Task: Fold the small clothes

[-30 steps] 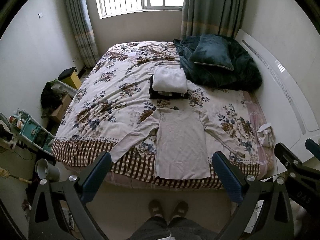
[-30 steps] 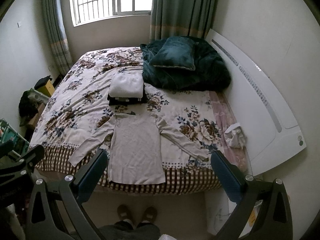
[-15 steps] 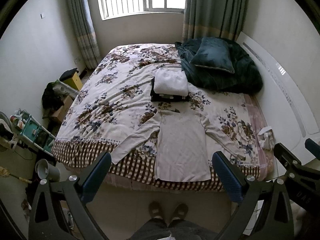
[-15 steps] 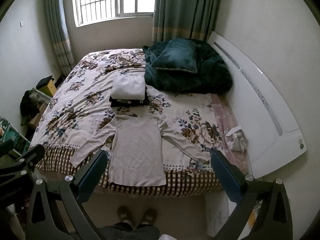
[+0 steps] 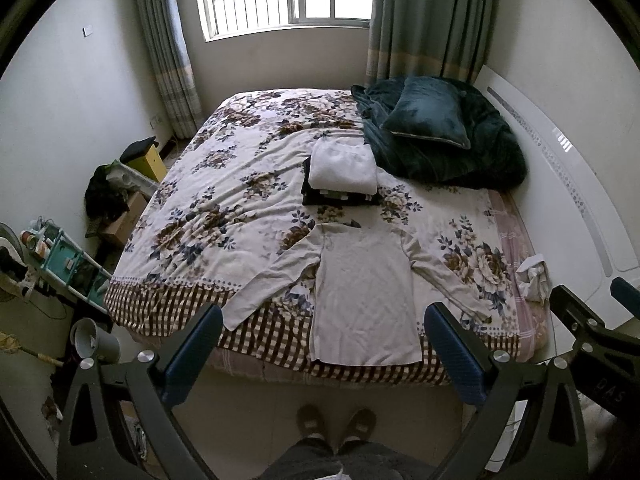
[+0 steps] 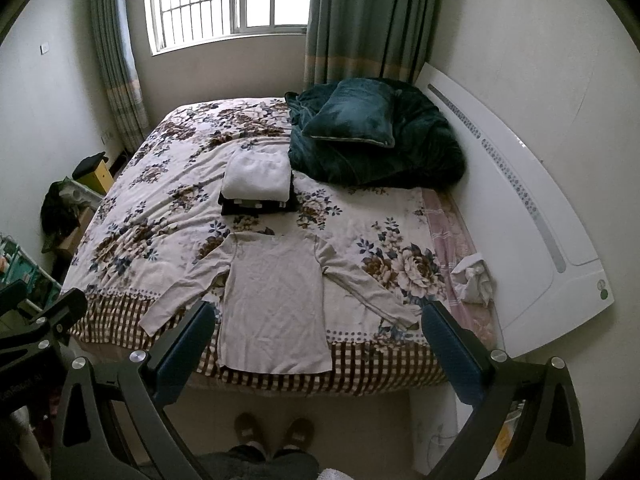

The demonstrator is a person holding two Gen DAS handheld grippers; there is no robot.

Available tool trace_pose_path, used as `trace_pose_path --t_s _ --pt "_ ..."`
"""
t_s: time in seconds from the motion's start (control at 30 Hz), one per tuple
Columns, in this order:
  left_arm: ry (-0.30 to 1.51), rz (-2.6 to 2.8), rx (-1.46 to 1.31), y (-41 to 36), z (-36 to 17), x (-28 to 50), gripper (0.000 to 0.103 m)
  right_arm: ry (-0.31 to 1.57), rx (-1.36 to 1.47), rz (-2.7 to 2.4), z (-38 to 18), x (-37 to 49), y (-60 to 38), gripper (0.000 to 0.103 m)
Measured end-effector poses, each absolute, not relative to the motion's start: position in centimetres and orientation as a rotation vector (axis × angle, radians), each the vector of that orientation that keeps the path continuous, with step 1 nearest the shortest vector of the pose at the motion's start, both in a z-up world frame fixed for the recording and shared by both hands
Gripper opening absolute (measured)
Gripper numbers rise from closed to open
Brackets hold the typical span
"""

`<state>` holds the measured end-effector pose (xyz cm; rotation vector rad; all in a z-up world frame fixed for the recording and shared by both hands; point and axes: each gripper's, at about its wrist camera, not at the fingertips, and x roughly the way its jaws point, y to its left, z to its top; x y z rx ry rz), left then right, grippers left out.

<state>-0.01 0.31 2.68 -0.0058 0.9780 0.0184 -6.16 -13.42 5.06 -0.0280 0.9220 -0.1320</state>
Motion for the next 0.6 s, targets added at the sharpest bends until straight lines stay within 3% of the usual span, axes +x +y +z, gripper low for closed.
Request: trace_pose_path --t_s 0.6 --pt "0.963 0.026 -0.008 0.0 2.9 1.5 0.103 0.931 -0.014 -0.146 4.3 -6.4 -13.5 0.103"
